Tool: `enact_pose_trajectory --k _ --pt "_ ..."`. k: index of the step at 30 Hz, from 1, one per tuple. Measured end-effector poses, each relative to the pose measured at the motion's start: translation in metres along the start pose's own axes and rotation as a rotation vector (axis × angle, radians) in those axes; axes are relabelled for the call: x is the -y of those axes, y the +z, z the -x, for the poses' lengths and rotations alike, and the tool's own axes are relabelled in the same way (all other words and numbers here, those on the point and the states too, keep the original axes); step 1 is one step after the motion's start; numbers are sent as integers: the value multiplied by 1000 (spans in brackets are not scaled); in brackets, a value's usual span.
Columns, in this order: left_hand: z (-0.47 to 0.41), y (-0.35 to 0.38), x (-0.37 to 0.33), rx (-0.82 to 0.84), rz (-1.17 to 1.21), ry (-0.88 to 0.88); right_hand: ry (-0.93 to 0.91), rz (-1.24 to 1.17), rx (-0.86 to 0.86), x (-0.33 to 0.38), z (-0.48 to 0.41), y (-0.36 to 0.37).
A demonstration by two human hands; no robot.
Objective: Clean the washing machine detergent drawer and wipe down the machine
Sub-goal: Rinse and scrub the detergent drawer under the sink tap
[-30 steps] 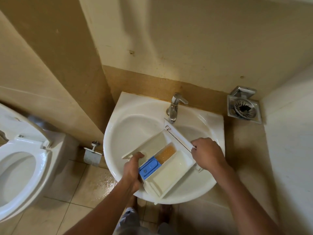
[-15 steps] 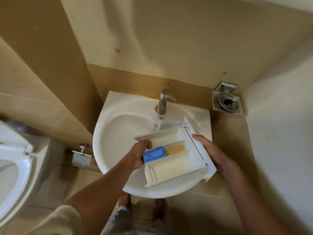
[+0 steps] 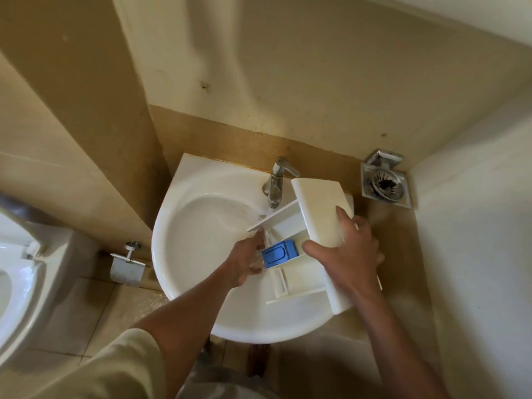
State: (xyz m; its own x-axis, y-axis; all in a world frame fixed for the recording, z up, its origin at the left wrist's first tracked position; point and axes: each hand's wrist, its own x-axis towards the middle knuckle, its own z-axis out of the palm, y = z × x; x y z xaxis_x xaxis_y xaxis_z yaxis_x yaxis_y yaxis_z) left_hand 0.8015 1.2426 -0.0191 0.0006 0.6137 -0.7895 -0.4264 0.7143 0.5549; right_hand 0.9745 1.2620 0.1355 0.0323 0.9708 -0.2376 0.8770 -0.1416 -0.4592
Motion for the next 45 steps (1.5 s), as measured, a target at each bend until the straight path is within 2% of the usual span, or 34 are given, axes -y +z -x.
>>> enact_pose_trajectory --k 5,11,17,23,29,33,37,41,45 --pt "-7 0 -6 -100 -21 35 -27 84 -44 7 0 -1" --pt "-7 0 -8 -91 -63 5 -37 75 -67 10 3 -2" --pt "-3 0 -2 37 -78 -45 -21 59 -97 3 6 -2" --pt "2 5 -1 45 -128 -17 -81 115 -176 4 14 -1" --pt "13 12 -3 212 -16 -12 -98 147 -244 10 16 2" --pt "13 20 -4 22 -78 73 -97 109 -268 14 17 6" --pt "13 15 -7 -26 -115 92 -43 48 -228 10 15 7" --pt "14 12 -7 -121 -127 130 131 -154 -160 2 17 10" --pt "8 2 -7 -225 -154 167 334 -460 -146 -5 35 28"
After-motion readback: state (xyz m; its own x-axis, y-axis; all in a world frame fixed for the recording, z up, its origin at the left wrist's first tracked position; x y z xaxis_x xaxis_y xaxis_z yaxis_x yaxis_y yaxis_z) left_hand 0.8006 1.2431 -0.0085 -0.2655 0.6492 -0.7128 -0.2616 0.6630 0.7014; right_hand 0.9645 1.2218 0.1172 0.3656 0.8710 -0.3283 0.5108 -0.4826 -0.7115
